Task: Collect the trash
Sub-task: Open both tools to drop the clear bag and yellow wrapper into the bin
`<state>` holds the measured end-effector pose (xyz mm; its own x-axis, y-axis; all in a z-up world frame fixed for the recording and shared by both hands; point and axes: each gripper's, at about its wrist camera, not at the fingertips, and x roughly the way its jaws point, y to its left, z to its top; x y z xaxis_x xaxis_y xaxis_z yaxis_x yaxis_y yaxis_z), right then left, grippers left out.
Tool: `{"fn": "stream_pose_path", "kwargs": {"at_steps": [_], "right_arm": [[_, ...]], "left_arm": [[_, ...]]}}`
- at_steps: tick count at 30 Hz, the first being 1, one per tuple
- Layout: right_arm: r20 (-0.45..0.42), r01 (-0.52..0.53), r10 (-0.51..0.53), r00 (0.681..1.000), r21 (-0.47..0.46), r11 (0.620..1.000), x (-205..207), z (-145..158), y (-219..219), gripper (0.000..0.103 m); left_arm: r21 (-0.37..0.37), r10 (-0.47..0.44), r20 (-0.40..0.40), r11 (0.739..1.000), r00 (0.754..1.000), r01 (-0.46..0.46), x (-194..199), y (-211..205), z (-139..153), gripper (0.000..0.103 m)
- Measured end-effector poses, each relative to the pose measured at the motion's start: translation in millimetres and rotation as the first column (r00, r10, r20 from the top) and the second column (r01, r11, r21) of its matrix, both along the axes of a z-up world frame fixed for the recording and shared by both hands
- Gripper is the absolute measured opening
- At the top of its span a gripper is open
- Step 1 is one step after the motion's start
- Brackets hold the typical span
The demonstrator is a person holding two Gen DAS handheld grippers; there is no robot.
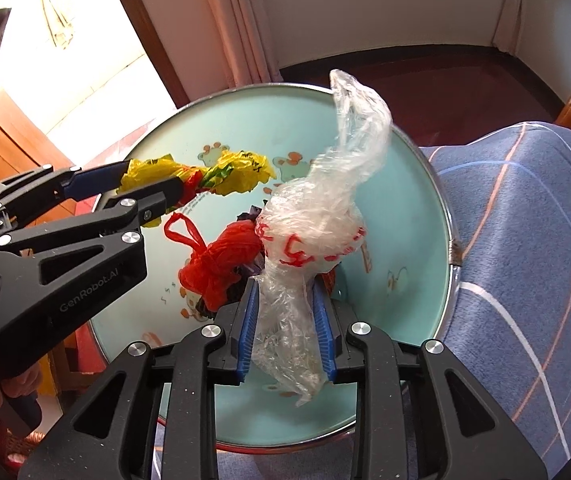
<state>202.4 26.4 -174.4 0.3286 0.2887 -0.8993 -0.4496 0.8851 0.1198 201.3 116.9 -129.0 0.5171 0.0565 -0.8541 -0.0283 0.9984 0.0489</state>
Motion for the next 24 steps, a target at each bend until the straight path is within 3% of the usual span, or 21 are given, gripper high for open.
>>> {"fn": "stream_pose_path", "kwargs": {"at_steps": [3,6,16,22,24], "right_arm": [[0.002,-0.007,0.007,1.0,-0.005,1.0,1.8,0.6,0.7,0.03],[0.007,-0.007,0.007,1.0,-0.011,1.0,-0.3,-0.1,4.5,0.042],[0.069,0.059,-0.059,0.996,0.007,0.998,-13.2,26.3,-23.3,0.042],[0.096,0.119,-0.119,0.988,0.008,0.993,-19.5,35.2,-42.6,0.042],[0.1,0.129,-0.129,0.987,0.01,0.992,-21.7,36.0,-45.3,0.042]], "left_arm": [[-0.007,0.003,0.0,1.0,1.0,-0.003,-1.4,1.4,1.7,0.042],[-0.015,0.002,0.001,1.0,1.0,-0.002,-2.7,2.9,3.7,0.043],[-0.004,-0.028,-0.009,1.0,1.0,0.028,0.5,-9.7,-0.4,0.043],[0.013,-0.034,-0.013,0.999,0.999,0.035,-2.2,-15.0,2.3,0.049],[0.021,-0.03,-0.015,0.999,0.999,0.03,-6.1,-14.6,5.0,0.06]]}}
